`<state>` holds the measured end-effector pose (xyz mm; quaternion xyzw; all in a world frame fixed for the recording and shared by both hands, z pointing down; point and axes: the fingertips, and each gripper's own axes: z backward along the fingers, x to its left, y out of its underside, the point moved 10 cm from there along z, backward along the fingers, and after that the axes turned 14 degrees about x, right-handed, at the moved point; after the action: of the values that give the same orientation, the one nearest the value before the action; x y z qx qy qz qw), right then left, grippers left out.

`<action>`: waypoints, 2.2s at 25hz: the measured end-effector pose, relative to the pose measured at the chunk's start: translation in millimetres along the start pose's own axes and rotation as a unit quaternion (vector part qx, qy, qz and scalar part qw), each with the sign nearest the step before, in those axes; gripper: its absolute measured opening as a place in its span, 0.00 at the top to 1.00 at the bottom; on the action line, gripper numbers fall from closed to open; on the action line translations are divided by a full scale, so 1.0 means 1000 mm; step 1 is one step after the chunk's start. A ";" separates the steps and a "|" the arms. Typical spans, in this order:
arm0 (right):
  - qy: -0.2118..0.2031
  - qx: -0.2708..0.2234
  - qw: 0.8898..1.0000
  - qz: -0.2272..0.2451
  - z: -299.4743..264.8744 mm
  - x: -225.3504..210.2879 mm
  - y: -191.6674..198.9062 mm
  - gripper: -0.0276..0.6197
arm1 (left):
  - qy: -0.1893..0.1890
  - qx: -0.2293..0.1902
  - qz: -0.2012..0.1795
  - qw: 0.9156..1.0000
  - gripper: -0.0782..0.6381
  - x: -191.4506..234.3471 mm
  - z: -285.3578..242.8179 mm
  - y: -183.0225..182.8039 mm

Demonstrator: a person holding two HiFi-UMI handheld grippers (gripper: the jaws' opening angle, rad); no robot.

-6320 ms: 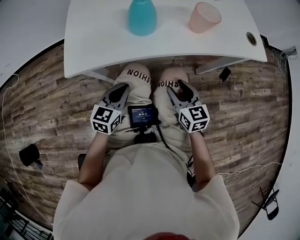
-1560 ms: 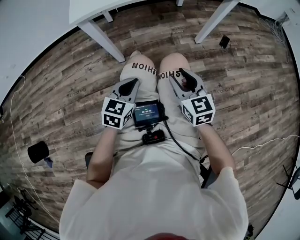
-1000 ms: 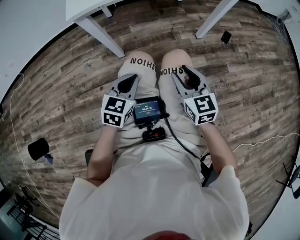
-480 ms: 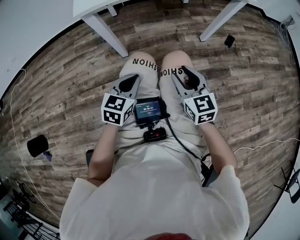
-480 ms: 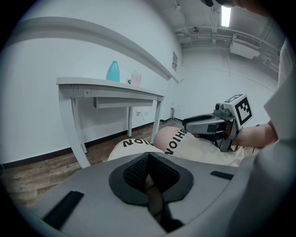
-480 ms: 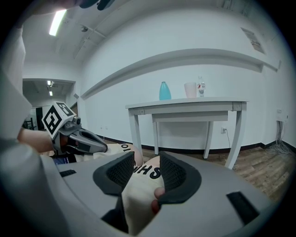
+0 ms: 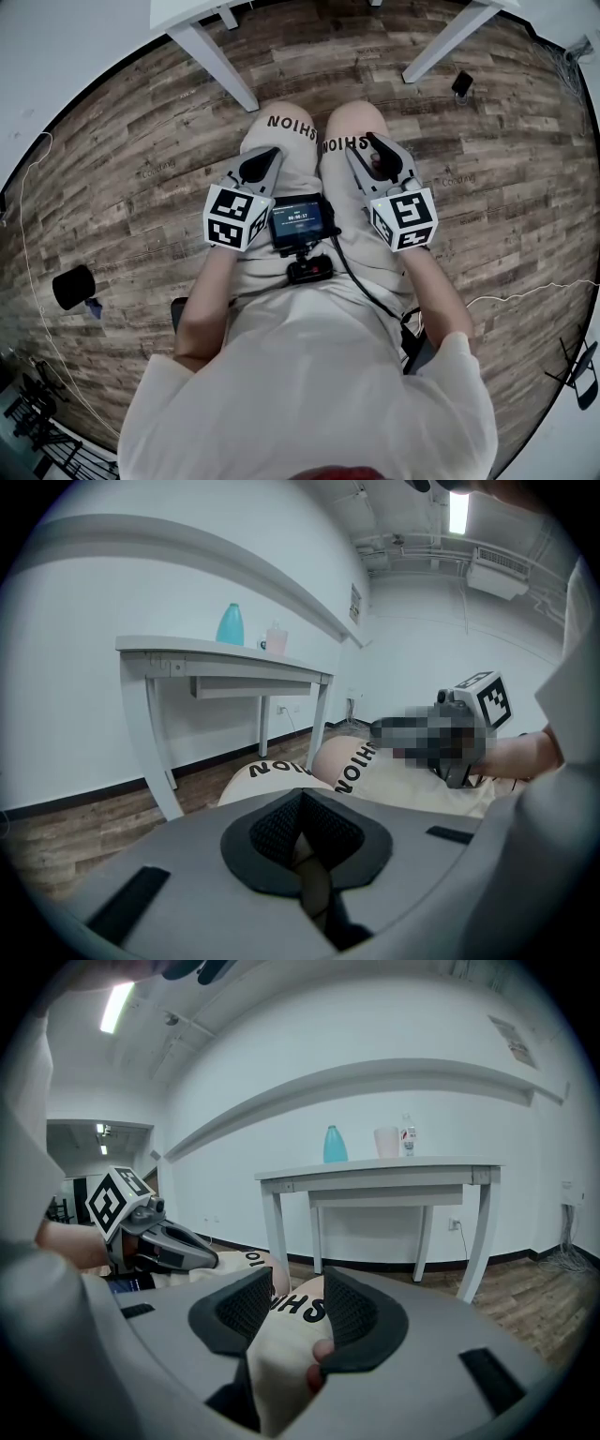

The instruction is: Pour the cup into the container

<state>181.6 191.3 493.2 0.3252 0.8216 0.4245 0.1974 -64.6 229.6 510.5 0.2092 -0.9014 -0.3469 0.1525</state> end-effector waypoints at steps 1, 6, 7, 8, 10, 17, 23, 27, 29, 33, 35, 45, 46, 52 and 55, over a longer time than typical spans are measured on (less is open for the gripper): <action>0.000 0.000 1.000 0.000 0.000 0.000 0.000 0.69 | 0.000 0.000 0.000 1.000 0.88 0.000 0.000 0.000; 0.000 -0.001 1.000 0.000 0.000 0.000 0.001 0.69 | -0.002 0.000 -0.002 1.000 0.88 -0.001 -0.001 0.001; 0.000 0.000 1.000 0.000 0.001 0.000 0.001 0.69 | -0.002 0.000 -0.002 1.000 0.88 -0.001 -0.001 0.001; 0.000 0.000 1.000 0.000 0.001 0.000 0.001 0.69 | -0.002 0.000 -0.003 1.000 0.88 -0.001 0.000 0.001; 0.000 0.000 1.000 0.000 0.001 0.000 0.000 0.69 | -0.003 0.000 -0.003 1.000 0.88 -0.001 0.000 0.000; 0.002 0.001 1.000 0.002 -0.001 0.000 0.000 0.69 | -0.004 0.001 -0.005 1.000 0.88 0.000 -0.001 0.000; 0.006 0.001 1.000 0.002 0.000 0.000 0.000 0.71 | -0.004 0.000 -0.006 1.000 0.88 -0.001 -0.001 0.000; 0.006 0.001 1.000 0.001 0.000 0.000 0.001 0.72 | -0.004 0.001 -0.005 1.000 0.88 -0.002 -0.001 0.001; 0.006 0.001 1.000 0.000 0.000 0.000 0.001 0.72 | -0.004 0.001 -0.005 1.000 0.88 -0.002 -0.001 0.000; 0.007 0.000 1.000 -0.002 -0.001 0.000 0.001 0.73 | -0.004 0.000 -0.006 1.000 0.88 -0.001 -0.001 0.001; 0.007 -0.001 1.000 -0.002 -0.001 0.000 0.001 0.73 | -0.005 0.000 -0.006 1.000 0.88 0.000 -0.001 0.001; 0.006 -0.001 1.000 -0.001 0.001 0.000 0.000 0.74 | -0.007 0.000 -0.008 1.000 0.88 -0.002 0.000 0.000; 0.006 -0.003 1.000 0.000 0.000 -0.001 -0.001 0.74 | -0.009 -0.001 -0.010 1.000 0.88 -0.001 0.000 -0.001; 0.007 0.005 1.000 -0.002 0.004 0.003 0.003 0.74 | -0.004 0.004 -0.006 1.000 0.88 -0.006 0.002 0.004; 0.009 -0.003 1.000 0.002 0.000 0.000 -0.004 0.74 | -0.007 -0.002 -0.012 1.000 0.88 -0.001 0.001 -0.003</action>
<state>180.6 189.6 489.6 0.3223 0.8217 0.4298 0.1901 -63.7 228.5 507.3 0.2175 -0.8992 -0.3520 0.1418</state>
